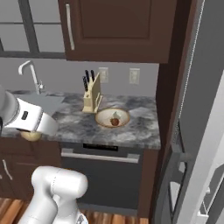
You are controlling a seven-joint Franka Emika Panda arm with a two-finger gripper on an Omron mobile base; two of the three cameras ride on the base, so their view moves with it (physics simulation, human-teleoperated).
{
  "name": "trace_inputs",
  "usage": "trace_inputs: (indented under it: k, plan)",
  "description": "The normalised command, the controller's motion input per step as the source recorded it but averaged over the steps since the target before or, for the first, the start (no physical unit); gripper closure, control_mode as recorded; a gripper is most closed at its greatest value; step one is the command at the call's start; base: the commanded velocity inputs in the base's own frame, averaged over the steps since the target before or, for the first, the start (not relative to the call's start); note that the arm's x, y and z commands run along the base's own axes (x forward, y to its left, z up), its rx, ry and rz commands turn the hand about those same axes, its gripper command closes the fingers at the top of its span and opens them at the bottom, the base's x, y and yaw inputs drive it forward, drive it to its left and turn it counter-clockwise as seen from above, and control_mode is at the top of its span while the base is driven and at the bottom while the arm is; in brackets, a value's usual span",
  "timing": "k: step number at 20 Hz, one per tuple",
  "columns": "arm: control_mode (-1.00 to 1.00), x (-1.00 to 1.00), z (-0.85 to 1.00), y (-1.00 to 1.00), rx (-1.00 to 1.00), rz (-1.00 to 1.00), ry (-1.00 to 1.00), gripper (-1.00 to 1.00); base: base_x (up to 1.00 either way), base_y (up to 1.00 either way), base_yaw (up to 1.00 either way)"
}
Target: Take the garlic, peach, and pear from the freezer and place them in the bowl on the counter.
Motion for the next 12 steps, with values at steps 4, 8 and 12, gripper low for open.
trace_inputs:
  k: [4,8,12]
  plan:
    - [1.00,0.00,0.00,0.00,0.00,0.00,0.00,1.00,0.78,0.01,0.00]
    - [1.00,0.00,0.00,0.00,0.00,0.00,0.00,1.00,0.59,0.00,0.01]
    - [1.00,0.00,0.00,0.00,0.00,0.00,0.00,1.00,0.41,-0.12,0.05]
